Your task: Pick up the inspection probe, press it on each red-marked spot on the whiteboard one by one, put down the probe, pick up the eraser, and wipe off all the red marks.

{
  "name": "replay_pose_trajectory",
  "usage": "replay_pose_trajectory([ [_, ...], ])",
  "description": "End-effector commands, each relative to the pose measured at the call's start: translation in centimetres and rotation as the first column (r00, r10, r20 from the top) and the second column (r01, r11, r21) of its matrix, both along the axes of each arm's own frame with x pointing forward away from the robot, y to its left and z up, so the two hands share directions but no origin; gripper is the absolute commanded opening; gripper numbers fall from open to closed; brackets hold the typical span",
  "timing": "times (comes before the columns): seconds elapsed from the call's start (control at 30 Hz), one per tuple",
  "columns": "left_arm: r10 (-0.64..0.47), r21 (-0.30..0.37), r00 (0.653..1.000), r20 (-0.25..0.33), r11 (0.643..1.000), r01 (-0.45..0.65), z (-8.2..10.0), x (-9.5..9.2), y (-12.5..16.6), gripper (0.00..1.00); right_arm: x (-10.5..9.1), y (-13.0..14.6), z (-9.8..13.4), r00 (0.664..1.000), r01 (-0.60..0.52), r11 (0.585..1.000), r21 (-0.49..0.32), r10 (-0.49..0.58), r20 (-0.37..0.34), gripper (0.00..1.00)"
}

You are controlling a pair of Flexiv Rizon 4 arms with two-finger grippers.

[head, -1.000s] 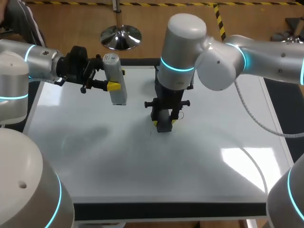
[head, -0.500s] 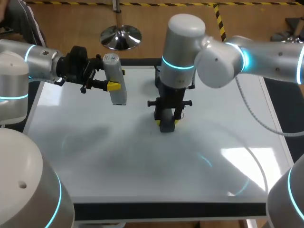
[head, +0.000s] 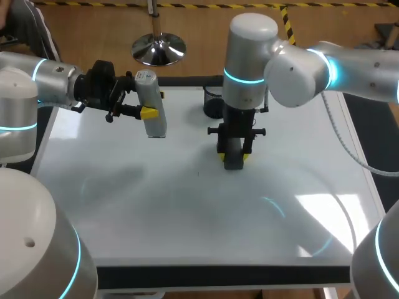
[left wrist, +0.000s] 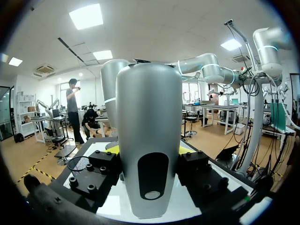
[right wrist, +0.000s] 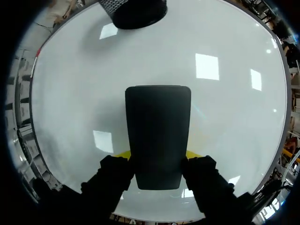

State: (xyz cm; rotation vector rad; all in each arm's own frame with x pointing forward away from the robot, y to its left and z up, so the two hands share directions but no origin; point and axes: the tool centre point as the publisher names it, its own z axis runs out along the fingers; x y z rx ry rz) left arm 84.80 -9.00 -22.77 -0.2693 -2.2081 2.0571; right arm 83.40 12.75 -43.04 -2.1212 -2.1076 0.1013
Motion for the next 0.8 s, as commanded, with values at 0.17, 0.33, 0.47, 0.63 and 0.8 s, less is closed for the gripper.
replay_pose_trajectory([
  [0.17, -0.001, -0.002, 1.0, 0.001, 1.0, 0.001, 0.1, 0.0, 0.0, 0.0, 0.7, -3.8, -2.9, 0.999, 0.033, 0.999, -0.035, -0.034, -0.022, 0.0],
  [0.33, -0.001, -0.002, 1.0, 0.001, 1.0, 0.001, 0.1, 0.0, 0.0, 0.0, 1.2, -3.7, -1.0, 0.999, 0.034, 0.999, -0.035, -0.033, 0.012, 0.0],
  [0.47, -0.001, -0.002, 1.0, 0.001, 1.0, 0.001, 0.1, 0.0, 0.0, 0.0, 1.6, -2.3, 0.4, 0.999, 0.007, 1.0, -0.031, -0.005, 0.041, 0.0],
  [0.63, -0.001, -0.002, 1.0, 0.001, 1.0, 0.001, 0.1, 0.0, 0.0, 0.0, 1.9, -0.4, 1.5, 0.998, -0.022, 1.0, -0.02, 0.023, 0.059, 0.0],
  [0.8, -0.001, -0.002, 1.0, 0.001, 1.0, 0.001, 0.1, 0.0, 0.0, 0.0, 2.1, 1.4, 1.7, 0.997, -0.046, 0.999, -0.015, 0.046, 0.064, 0.0],
])
